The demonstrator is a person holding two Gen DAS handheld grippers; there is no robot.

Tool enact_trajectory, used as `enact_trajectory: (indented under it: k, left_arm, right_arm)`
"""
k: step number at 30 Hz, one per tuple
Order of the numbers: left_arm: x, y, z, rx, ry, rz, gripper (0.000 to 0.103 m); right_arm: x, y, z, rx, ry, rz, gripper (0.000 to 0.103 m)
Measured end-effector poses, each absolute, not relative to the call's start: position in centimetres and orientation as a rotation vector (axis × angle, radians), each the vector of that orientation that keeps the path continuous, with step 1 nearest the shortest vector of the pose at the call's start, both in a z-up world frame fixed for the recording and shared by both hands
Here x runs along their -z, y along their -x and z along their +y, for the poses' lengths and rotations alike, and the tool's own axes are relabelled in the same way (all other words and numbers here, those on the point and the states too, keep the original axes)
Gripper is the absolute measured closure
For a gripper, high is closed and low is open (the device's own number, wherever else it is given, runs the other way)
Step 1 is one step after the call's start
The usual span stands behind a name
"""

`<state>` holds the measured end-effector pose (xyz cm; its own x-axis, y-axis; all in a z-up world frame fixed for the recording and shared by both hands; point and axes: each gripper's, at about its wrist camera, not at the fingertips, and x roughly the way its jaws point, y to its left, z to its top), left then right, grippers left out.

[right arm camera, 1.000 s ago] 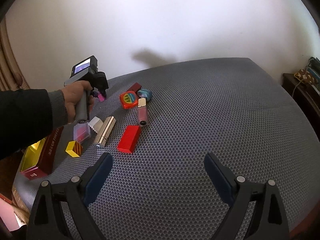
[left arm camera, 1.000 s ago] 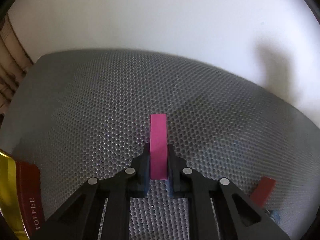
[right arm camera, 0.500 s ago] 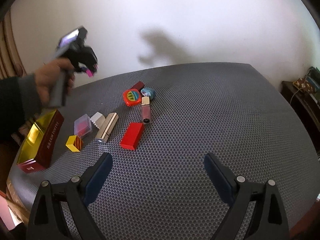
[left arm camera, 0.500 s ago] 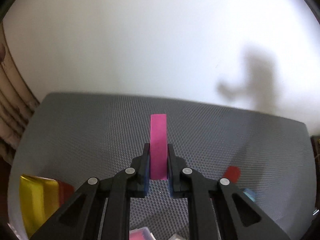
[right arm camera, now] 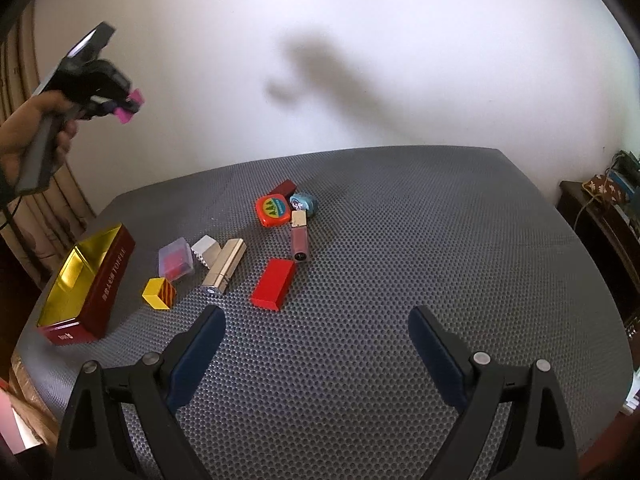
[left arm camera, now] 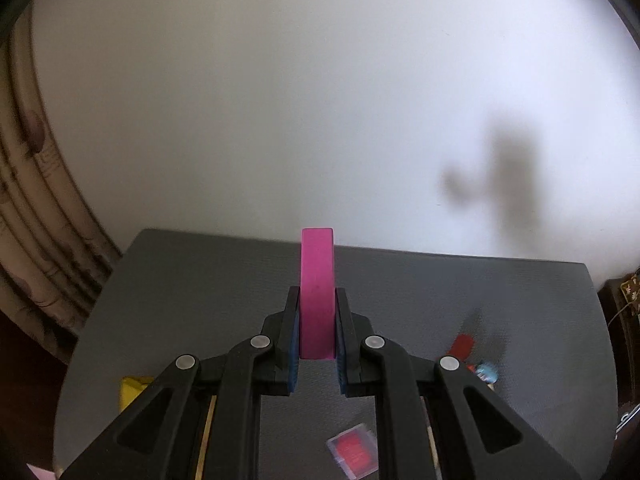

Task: Organize rigid objects
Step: 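Carry the pink eraser with the left gripper over the gold tray and release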

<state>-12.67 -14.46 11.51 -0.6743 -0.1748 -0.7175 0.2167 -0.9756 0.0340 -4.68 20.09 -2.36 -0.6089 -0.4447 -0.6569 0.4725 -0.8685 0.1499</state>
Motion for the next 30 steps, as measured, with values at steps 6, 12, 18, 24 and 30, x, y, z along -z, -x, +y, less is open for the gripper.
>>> enact_trajectory:
  k: [6, 12, 18, 24, 30]
  left_arm:
    - [-12.3, 11.0, -15.8, 2.625, -1.153, 0.103, 0.091]
    - [-9.8, 8.4, -19.9, 2.541, -1.214, 0.12, 0.091]
    - [-5.4, 5.4, -23.3, 2.469, -1.292, 0.134, 0.091]
    - [0.3, 3.8, -26.0, 2.414, -1.373, 0.139, 0.091]
    - [4.3, 3.9, -27.4, 2.343, -1.412, 0.144, 0.091]
  right_arm:
    - [2.2, 4.5, 20.0, 2.432, -0.972, 0.055, 0.008]
    - [2.8, 4.7, 19.9, 2.424, -0.999, 0.059, 0.008]
    - [3.5, 4.6, 19.5, 2.413, -1.018, 0.075, 0.008]
    - [4.0, 4.6, 19.1, 2.397, -1.03, 0.084, 0.008]
    - [4.0, 4.7, 19.4, 2.4, -1.031, 0.077, 0.008]
